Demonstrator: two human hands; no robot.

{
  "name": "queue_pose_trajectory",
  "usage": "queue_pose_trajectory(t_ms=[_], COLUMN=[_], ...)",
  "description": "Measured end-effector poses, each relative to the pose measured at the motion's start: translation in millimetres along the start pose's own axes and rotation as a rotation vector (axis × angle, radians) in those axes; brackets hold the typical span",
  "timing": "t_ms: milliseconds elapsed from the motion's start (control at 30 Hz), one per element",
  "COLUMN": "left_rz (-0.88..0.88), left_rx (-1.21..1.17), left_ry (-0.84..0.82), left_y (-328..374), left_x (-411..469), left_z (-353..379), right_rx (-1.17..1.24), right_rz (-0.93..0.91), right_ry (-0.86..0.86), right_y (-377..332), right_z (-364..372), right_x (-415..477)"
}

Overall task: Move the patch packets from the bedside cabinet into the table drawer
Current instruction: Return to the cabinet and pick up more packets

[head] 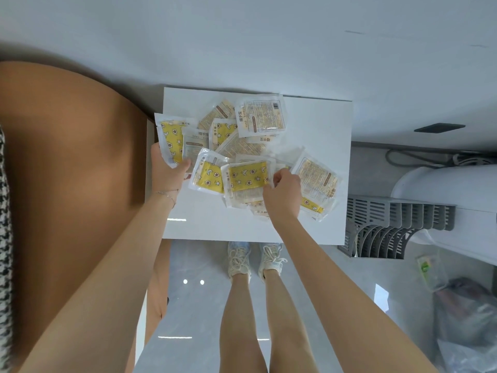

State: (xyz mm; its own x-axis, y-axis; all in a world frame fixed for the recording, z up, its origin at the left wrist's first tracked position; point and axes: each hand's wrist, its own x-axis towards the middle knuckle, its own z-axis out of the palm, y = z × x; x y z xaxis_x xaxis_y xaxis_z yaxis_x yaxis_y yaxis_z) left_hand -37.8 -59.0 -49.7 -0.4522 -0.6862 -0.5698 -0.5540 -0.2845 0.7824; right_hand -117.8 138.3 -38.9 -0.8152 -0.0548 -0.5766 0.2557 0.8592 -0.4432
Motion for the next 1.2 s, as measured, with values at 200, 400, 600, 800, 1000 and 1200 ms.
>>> queue_pose_trajectory(t_ms=[200, 400, 600, 800, 1000, 1200], left_rz=[0.003, -0.013, -0.025, 0.055, 0.189, 0.228], left_rx=[0.039, 0.02, 0.001, 0.136, 0.117, -0.148], left_ry=[-0.017, 0.106, 0.079, 0.139, 0.303, 0.254], left_y=[-4.7, -12.5, -18.2, -16.3, -6.6, 11.3], left_x=[-0.7, -2.0, -1.5, -4.7, -17.8, -50.3], left_z=[-5.1, -12.4, -14.2, -10.6, -19.9, -11.7], right_rx=[-0.017, -0.036, -0.006, 0.399, 0.606, 0.893], right_rz=[-0.018, -0.078, -0.128, 0.064, 0.166, 0.322], right_ry=[0.032, 0.072, 0.054, -0.02, -0.078, -0.073], right_y=[-4.9, -3.6, 5.0, 9.8, 26.9, 39.0], right_z=[8.1, 9.7, 3.0, -19.1, -34.9, -43.2], right_x=[-2.8, -5.1, -2.1, -0.9, 3.3, 7.1])
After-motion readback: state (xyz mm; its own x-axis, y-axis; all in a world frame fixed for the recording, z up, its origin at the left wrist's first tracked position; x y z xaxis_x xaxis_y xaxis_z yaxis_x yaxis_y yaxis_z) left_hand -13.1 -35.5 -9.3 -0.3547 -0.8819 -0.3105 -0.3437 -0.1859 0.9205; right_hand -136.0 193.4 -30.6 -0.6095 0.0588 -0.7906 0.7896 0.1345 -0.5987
